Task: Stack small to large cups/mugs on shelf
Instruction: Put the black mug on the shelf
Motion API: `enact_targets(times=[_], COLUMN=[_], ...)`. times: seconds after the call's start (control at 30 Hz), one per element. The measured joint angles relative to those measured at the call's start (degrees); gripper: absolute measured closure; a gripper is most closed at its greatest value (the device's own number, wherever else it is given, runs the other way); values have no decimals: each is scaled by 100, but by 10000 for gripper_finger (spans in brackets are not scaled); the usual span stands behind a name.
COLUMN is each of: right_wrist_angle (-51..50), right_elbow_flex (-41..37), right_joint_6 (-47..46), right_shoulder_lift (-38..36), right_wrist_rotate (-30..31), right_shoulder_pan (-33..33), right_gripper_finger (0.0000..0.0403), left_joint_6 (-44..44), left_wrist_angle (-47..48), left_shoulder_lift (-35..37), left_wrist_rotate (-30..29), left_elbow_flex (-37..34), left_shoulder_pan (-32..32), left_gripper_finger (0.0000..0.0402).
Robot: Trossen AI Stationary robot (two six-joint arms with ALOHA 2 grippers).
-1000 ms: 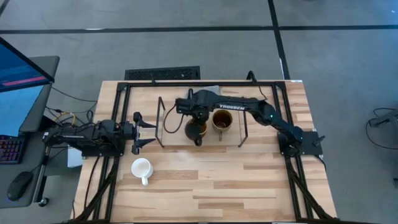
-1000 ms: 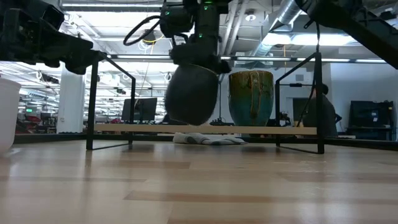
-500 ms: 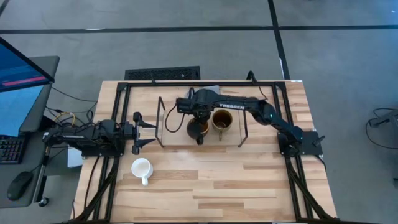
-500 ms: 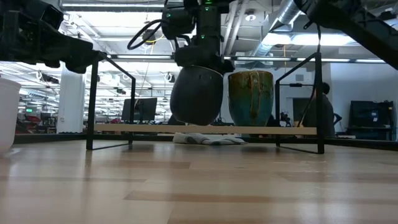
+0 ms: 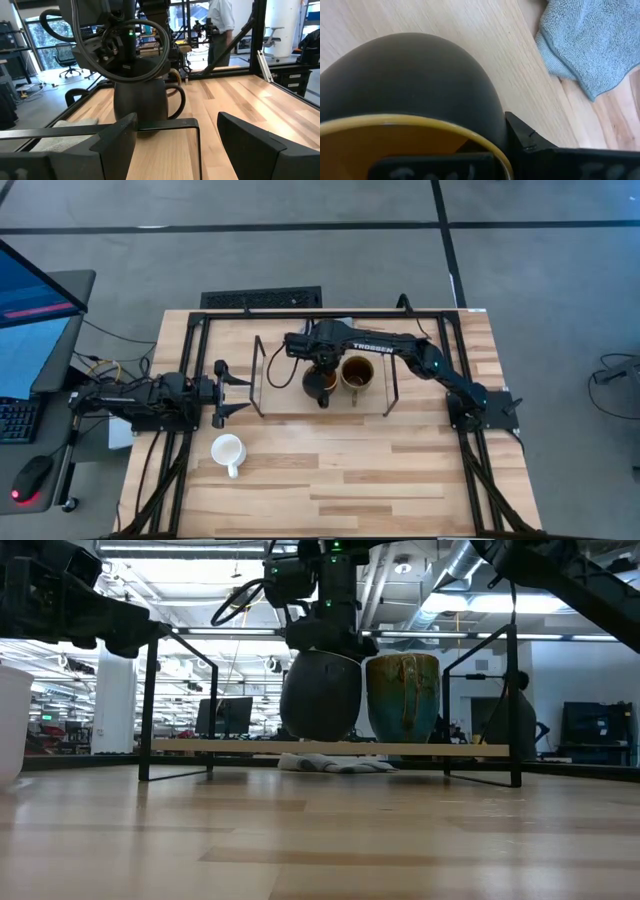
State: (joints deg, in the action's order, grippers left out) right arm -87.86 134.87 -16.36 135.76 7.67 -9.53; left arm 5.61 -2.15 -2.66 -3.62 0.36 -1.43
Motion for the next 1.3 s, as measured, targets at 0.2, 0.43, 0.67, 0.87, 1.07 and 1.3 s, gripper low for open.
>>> enact_targets(times=[0.2, 0.43, 0.67, 0.87, 1.07, 1.3], right_wrist_angle=[10, 8, 8, 18, 5, 16], right_elbow_flex=[-4, -7, -7, -7, -7, -2], right_joint_6=[29, 13, 27, 42, 370, 536], right_shoulder_lift=[-2, -2, -2, -2, -2, -2], right_wrist_rotate=[33, 38, 12, 10, 8, 12], right_shoulder_pan=[6, 2, 2, 2, 2, -1], right_gripper_finger=[341, 289, 285, 285, 290, 312], left_joint_6=[0, 0, 0, 0, -5, -22], left_wrist_angle=[0, -2, -2, 0, 0, 0], left_shoulder_lift=[0, 2, 2, 2, 2, 2], left_wrist_rotate=[0, 22, 33, 34, 35, 37], left_elbow_flex=[0, 0, 0, 1, 0, 0], left_shoulder_pan=[-1, 2, 1, 2, 2, 1], left_gripper_finger=[136, 136, 136, 136, 136, 136])
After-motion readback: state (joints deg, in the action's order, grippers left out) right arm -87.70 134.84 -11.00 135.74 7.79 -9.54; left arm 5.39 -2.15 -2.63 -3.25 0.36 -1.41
